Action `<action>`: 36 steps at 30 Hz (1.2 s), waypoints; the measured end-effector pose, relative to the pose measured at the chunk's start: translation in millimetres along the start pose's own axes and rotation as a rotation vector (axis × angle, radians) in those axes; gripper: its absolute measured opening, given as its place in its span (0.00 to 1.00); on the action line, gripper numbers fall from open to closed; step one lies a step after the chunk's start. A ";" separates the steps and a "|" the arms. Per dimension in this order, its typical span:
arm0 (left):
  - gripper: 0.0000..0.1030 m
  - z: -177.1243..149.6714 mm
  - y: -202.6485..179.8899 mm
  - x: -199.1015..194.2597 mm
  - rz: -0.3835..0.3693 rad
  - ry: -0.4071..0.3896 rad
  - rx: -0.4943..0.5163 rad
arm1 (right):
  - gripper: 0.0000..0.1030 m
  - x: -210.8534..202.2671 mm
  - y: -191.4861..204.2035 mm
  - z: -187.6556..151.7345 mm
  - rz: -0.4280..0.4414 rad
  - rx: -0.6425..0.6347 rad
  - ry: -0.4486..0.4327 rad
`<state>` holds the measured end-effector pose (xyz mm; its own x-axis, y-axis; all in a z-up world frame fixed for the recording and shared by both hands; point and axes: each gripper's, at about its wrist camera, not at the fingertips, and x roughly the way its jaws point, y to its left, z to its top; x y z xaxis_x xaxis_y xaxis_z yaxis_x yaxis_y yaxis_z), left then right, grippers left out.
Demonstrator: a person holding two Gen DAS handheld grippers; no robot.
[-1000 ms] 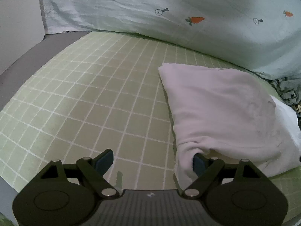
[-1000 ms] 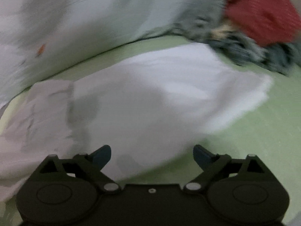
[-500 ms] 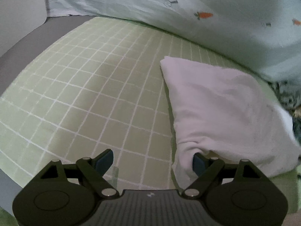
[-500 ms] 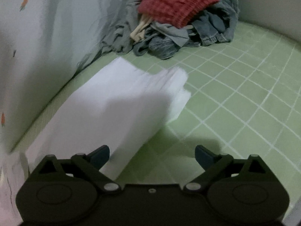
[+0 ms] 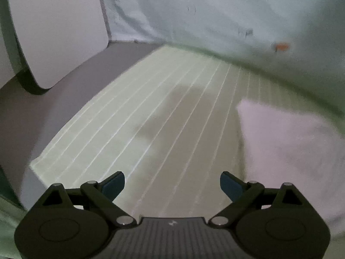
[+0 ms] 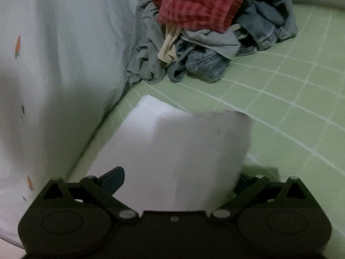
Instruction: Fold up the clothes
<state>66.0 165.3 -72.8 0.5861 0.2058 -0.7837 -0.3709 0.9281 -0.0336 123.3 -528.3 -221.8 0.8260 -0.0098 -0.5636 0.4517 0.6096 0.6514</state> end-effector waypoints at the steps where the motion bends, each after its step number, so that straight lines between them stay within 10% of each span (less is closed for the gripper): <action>1: 0.93 3.9 -10.0 -0.3 -0.015 -0.013 0.005 | 0.97 3.0 -1.3 2.2 0.015 0.031 -0.004; 6: 0.94 14.5 -100.5 27.7 -0.063 0.017 0.287 | 0.84 15.2 -14.8 14.9 0.069 0.240 -0.022; 10: 0.94 15.4 -166.0 59.9 -0.103 0.030 0.437 | 0.37 20.1 -39.0 19.1 0.075 0.433 0.002; 18: 1.00 9.2 -225.7 118.9 -0.052 0.149 0.490 | 0.19 5.5 -42.9 19.2 0.209 0.511 -0.016; 22: 1.00 10.8 -204.8 130.4 -0.091 0.224 0.307 | 0.18 -0.4 5.0 37.3 0.222 0.245 -0.016; 27: 1.00 11.9 -205.9 130.7 -0.098 0.237 0.311 | 0.18 -1.8 103.3 39.4 0.270 -0.236 0.029; 36: 1.00 12.2 -204.8 139.0 -0.108 0.216 0.301 | 0.18 -3.6 200.3 -91.7 0.474 -0.990 0.360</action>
<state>232.2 7.7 -167.3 0.4326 0.0616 -0.8995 -0.0687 0.9970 0.0353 179.8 -333.4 -135.8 0.6261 0.5159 -0.5847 -0.4720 0.8476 0.2424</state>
